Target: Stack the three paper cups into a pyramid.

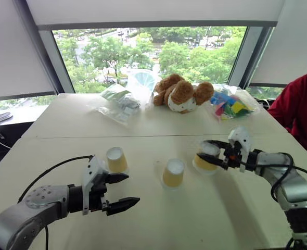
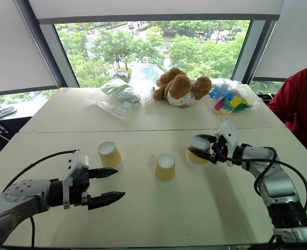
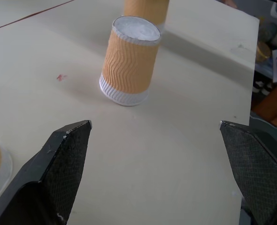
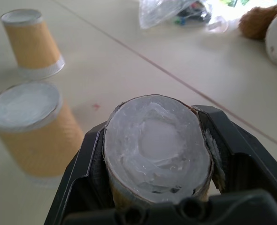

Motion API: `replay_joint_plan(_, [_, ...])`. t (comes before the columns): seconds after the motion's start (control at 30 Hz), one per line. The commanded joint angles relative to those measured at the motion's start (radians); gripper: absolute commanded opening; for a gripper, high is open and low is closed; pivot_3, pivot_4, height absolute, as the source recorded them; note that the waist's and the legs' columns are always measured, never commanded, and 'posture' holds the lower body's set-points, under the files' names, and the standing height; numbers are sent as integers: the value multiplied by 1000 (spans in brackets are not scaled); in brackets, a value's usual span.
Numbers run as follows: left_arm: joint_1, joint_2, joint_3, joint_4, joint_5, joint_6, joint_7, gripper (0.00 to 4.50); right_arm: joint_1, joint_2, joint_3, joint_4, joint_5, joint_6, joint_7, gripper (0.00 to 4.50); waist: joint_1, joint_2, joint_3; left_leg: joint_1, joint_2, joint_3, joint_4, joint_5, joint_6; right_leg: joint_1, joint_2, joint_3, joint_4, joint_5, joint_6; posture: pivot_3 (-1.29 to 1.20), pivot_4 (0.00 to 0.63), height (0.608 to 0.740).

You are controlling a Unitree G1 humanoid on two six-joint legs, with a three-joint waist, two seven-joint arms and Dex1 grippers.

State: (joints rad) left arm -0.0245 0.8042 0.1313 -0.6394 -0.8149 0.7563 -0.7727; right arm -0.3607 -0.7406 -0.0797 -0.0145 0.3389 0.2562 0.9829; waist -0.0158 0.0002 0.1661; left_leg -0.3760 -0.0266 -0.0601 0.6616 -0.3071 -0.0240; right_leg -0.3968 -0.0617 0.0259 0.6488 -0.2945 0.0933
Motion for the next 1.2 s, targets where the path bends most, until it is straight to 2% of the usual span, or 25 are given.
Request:
replay_joint_plan(0.03, [-1,2,-1,-11,8,-20,-15,4500,28,-8,-4,-85,36,21,26,2183,2,0,0,0,0,0,0,0,0,0,0,0,0,0,0,0,150,740])
replay_joint_plan(0.7, [-7,30,24,3,17,-6,-38,4500,54,71,97,-36,-50,-99,24,2183,2,0,0,0,0,0,0,0,0,0,0,0,0,0,0,0,150,740])
replay_joint_plan(0.77, [-10,32,27,11,18,-7,-41,4500,48,74,107,-23,-57,-97,25,3275,2,0,0,0,0,0,0,0,0,0,0,0,0,0,0,0,150,740])
replay_joint_plan(0.87, [-8,35,33,19,19,-9,-44,4500,44,72,109,-17,-60,-101,26,4487,3,0,0,0,0,0,0,0,0,0,0,0,0,0,0,0,150,740])
replay_joint_plan(1.1, [-10,25,84,73,19,-17,-24,4500,40,42,11,-108,19,-28,-3,4487,5,0,0,0,0,0,0,0,0,0,0,0,0,0,0,0,150,740])
replay_joint_plan(1.2, [-20,30,146,89,-12,1,-11,4500,28,17,-59,-236,120,95,-34,4487,5,0,0,0,0,0,0,0,0,0,0,0,0,0,0,0,150,740])
